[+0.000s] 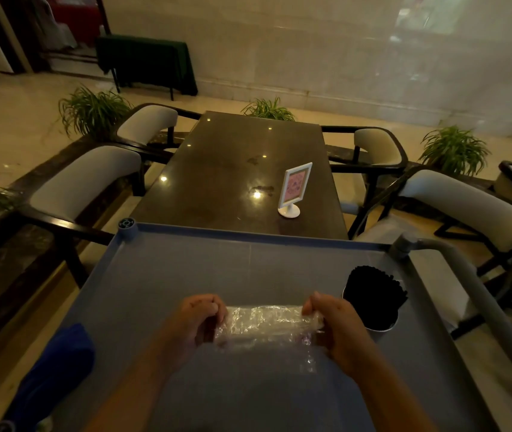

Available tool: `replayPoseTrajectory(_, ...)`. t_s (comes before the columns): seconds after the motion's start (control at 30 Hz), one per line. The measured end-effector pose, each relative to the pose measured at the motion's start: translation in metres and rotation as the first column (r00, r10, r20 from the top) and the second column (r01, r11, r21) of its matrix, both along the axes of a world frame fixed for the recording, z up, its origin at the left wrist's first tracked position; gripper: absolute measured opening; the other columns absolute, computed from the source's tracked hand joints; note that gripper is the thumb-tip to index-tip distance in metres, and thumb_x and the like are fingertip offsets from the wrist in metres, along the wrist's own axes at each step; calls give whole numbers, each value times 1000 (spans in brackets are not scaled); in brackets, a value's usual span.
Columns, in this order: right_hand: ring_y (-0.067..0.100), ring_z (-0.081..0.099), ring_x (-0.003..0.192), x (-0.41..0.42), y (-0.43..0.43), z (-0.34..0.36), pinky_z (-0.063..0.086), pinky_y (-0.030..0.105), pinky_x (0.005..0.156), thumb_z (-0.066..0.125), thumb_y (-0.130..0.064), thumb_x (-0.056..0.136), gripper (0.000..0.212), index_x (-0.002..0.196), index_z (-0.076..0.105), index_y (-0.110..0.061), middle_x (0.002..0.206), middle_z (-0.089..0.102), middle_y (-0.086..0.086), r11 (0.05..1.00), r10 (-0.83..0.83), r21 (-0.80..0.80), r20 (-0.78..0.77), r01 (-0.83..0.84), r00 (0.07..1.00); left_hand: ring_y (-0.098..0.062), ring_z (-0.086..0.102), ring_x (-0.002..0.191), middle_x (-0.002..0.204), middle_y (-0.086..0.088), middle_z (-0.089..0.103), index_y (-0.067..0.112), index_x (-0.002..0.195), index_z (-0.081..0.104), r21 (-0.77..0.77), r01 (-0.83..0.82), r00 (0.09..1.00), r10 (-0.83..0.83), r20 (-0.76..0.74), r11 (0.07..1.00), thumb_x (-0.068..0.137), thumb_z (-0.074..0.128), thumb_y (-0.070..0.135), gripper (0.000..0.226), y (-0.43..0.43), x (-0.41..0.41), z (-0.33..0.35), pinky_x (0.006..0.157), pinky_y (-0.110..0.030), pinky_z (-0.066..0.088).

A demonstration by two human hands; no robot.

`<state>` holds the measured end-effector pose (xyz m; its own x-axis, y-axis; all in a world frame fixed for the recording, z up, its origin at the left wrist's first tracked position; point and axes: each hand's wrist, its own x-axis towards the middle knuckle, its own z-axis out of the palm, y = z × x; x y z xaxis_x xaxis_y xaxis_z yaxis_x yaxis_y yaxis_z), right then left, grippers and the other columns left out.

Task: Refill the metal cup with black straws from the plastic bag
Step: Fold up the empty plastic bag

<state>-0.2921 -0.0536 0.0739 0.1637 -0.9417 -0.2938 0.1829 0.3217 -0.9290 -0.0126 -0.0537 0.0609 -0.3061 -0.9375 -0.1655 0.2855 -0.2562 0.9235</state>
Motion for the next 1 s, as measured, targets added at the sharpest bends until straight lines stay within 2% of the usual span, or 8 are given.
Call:
replayPoseTrajectory(0.2,18,62,65,7,6,4,58,39,62,72,-5,70,33,98,58,-14,95,59,9,994,100,-34,-127,-105,987,-13,58,50,56,-1,56,18,60,57,-11,19,950,-15,311,1000,79,79,28,31,4,5,5,55,-33,57)
replayPoseTrajectory(0.33,16,63,68,9,6,12,55,31,62,63,8,81,40,114,54,-14,95,57,16,984,152,-68,-174,-166,973,-22,65,69,79,-14,62,7,85,56,21,-40,914,28,405,999,84,75,14,20,4,8,15,62,-35,57)
replayPoseTrajectory(0.47,17,59,73,15,3,23,51,29,59,61,8,84,48,122,54,-20,94,60,12,953,276,-66,-210,-295,938,-23,67,110,126,-8,64,22,130,49,119,98,910,-137,390,988,83,74,25,54,4,0,24,83,-33,56)
replayPoseTrajectory(0.57,17,60,74,23,1,31,49,27,55,63,1,83,52,127,53,-24,98,58,14,925,345,-75,-253,-374,904,-21,70,109,131,-10,64,28,139,43,222,302,896,-356,266,927,76,75,29,71,8,-15,25,80,-31,57)
replayPoseTrajectory(0.67,15,63,75,26,0,33,50,27,55,66,0,86,51,129,52,-25,99,59,12,925,329,-95,-278,-367,902,-31,65,106,125,-22,67,13,133,56,215,391,878,-433,203,895,76,78,21,61,15,-31,16,84,-39,51)
replayPoseTrajectory(0.73,18,64,78,27,0,32,51,31,56,63,-8,89,42,127,54,-23,102,60,12,960,239,-96,-197,-261,951,-31,62,99,111,-22,70,3,121,65,205,339,906,-378,192,918,74,79,18,51,21,-36,10,83,-39,45)
replayPoseTrajectory(0.83,29,64,83,27,5,24,56,38,57,51,-35,92,41,127,55,-14,112,57,21,992,31,116,114,-44,993,-21,70,80,99,-18,72,-2,112,69,210,225,963,-250,99,951,71,79,11,44,25,-36,1,70,-29,57)
replayPoseTrajectory(1.0,44,58,110,31,28,3,52,56,87,34,-65,89,80,126,58,2,125,59,31,941,74,291,322,-173,944,-38,71,93,108,-26,73,0,115,66,172,-21,990,-3,138,985,71,79,9,47,21,-37,4,83,-49,60)
